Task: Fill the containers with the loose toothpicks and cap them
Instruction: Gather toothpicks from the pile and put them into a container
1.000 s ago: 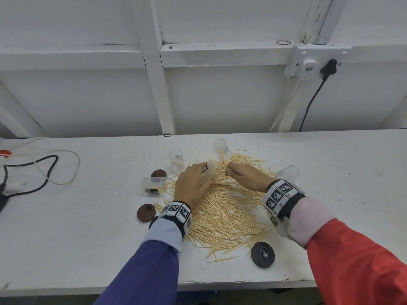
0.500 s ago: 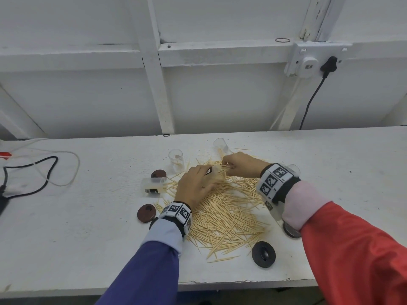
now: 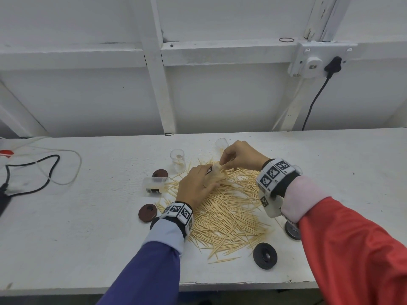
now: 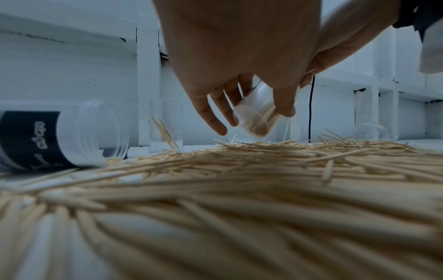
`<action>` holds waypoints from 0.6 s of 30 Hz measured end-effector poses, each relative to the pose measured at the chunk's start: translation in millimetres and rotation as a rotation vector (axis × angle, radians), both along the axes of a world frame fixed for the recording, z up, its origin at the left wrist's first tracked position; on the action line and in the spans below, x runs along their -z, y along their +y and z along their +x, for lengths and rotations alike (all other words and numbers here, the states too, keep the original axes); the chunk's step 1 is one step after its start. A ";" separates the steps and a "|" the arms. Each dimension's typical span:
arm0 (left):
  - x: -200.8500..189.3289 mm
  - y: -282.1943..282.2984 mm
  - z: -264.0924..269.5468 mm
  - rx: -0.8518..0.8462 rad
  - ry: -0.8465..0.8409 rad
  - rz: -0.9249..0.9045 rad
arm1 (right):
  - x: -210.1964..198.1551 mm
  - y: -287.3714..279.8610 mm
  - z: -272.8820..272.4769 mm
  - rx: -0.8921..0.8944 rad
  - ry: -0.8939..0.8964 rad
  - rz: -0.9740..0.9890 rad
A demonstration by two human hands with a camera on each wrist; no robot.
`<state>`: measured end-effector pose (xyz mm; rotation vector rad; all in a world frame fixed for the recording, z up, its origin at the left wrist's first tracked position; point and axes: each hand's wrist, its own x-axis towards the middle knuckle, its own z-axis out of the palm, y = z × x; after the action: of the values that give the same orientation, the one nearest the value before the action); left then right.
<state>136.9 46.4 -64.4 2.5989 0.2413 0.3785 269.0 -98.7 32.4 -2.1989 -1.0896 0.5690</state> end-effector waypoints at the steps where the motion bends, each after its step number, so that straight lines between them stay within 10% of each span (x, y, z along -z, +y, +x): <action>1: -0.4 -0.1 -0.2 0.000 0.002 -0.004 | 0.2 1.0 -1.7 -0.002 -0.002 0.010; 18: -2.3 -0.9 -0.8 0.003 0.029 0.003 | -7.8 -1.2 -1.4 -0.008 -0.075 0.007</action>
<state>136.1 45.6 -62.1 2.6090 0.2472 0.3405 267.6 -100.0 40.2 -2.2270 -1.1373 0.4884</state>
